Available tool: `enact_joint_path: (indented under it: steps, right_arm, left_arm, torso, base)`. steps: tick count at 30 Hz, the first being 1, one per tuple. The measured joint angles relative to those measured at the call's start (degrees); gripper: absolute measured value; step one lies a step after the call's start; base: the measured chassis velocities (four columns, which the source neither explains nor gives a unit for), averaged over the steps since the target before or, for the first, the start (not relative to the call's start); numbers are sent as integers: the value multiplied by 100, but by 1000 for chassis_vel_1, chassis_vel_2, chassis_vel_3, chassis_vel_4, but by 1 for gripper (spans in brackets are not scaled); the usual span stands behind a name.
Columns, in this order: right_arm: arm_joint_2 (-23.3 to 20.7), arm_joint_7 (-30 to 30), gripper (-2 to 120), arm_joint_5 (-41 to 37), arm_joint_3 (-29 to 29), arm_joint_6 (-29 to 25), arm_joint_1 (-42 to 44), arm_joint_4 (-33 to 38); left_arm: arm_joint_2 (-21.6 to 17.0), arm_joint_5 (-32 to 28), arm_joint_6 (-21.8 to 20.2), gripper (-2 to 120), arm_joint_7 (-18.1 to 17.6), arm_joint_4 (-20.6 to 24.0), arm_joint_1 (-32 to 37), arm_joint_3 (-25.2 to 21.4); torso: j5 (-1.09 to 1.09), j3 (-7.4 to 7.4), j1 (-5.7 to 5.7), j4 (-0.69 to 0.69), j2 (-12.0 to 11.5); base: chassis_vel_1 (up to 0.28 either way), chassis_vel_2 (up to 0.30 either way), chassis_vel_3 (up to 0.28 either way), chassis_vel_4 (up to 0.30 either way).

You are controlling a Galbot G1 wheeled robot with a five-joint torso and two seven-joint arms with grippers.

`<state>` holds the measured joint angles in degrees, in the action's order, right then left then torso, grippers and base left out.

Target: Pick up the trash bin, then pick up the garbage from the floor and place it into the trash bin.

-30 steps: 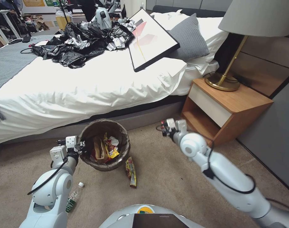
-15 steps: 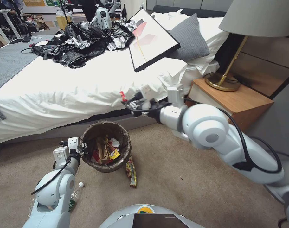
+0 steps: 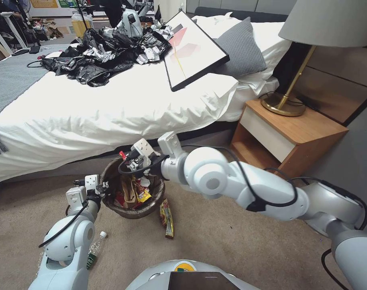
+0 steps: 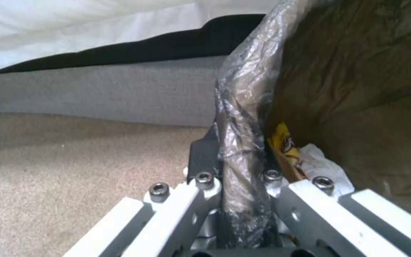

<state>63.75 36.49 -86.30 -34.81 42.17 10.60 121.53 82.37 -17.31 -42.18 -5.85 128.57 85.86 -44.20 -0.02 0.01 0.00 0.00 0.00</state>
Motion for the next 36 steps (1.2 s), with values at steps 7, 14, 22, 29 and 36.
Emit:
enact_joint_path:
  steps: [7, 14, 22, 29, 36]
  right_arm:
    - [80, -50, 0, 192, -155, -2, 241, -286]
    - [277, -100, 0, 354, -265, -3, 417, -541]
    - [417, -166, 20, 414, -279, -3, 520, -768]
    - [514, -170, 48, 404, -267, -4, 537, -853]
    - [577, -172, 75, 414, -226, -4, 538, -910]
  left_arm:
    - [-14, -14, 0, 0, 4, 0, -30, -22]
    - [-7, -15, 0, 0, 4, -2, -32, -6]
    - [-21, -33, 2, 0, 12, 5, -28, -40]
    - [-8, -35, 4, 0, 17, -4, -31, -41]
    - [-8, -58, 5, 0, 22, -3, -31, -84]
  torso:
    - [1, 0, 0, -1, 0]
    - [1, 0, 0, 0, 0]
    - [2, -1, 0, 0, 0]
    - [2, -1, 0, 0, 0]
    - [2, -1, 0, 0, 0]
  base:
    - [0, 0, 0, 0]
    - [0, 0, 0, 0]
    - [0, 0, 0, 0]
    - [0, 0, 0, 0]
    - [0, 0, 0, 0]
